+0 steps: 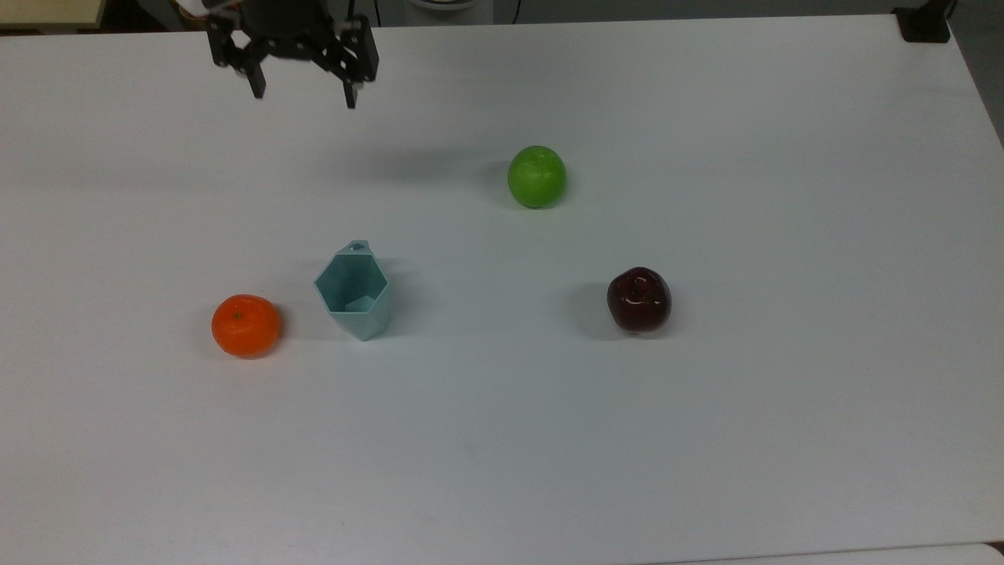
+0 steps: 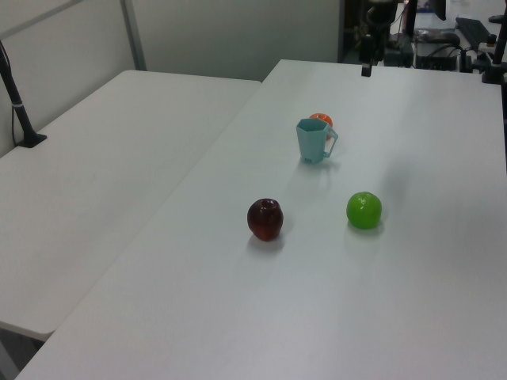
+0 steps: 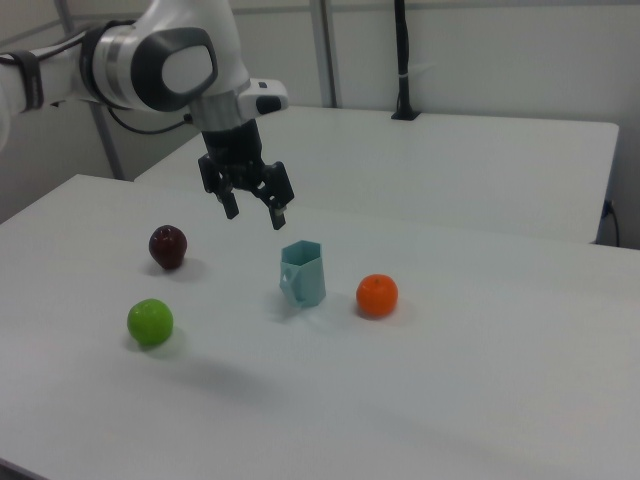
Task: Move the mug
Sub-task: 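Move the open gripper down toward the light teal mug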
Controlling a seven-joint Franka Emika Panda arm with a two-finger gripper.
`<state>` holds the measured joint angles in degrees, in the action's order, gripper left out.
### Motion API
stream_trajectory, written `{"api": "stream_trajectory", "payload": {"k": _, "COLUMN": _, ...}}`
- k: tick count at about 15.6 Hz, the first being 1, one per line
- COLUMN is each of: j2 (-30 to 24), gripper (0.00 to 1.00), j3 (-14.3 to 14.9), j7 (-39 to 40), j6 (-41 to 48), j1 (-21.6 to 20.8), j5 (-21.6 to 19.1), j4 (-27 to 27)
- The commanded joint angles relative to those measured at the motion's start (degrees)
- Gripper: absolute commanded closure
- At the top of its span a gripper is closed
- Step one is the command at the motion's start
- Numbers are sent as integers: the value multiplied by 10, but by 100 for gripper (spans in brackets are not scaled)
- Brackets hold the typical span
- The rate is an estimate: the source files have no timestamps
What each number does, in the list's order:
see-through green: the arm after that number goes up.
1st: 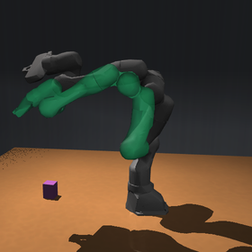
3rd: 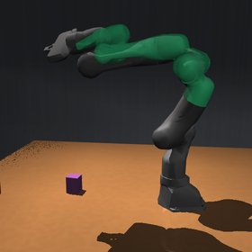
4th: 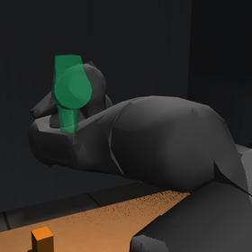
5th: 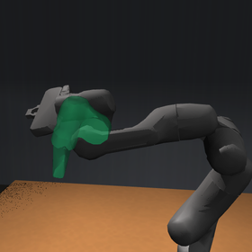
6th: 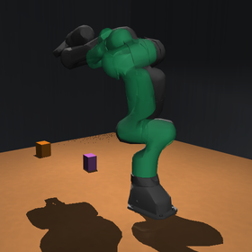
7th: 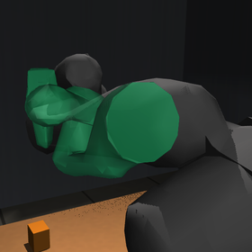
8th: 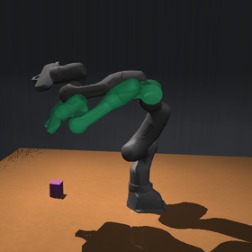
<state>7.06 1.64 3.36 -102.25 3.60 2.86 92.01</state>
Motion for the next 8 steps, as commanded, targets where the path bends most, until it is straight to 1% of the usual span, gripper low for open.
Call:
{"api": "stream_trajectory", "payload": {"k": 1, "j2": 3, "gripper": 0, "j3": 7, "j7": 17, "j6": 7, "j1": -4, "j5": -20, "j4": 10}}
{"api": "stream_trajectory", "payload": {"k": 5, "j2": 8, "gripper": 0, "j3": 7, "j7": 17, "j6": 1, "j1": -4, "j5": -21, "j4": 11}}
{"api": "stream_trajectory", "payload": {"k": 8, "j2": 22, "gripper": 0, "j3": 6, "j7": 17, "j6": -8, "j1": -7, "j5": -21, "j4": 12}}
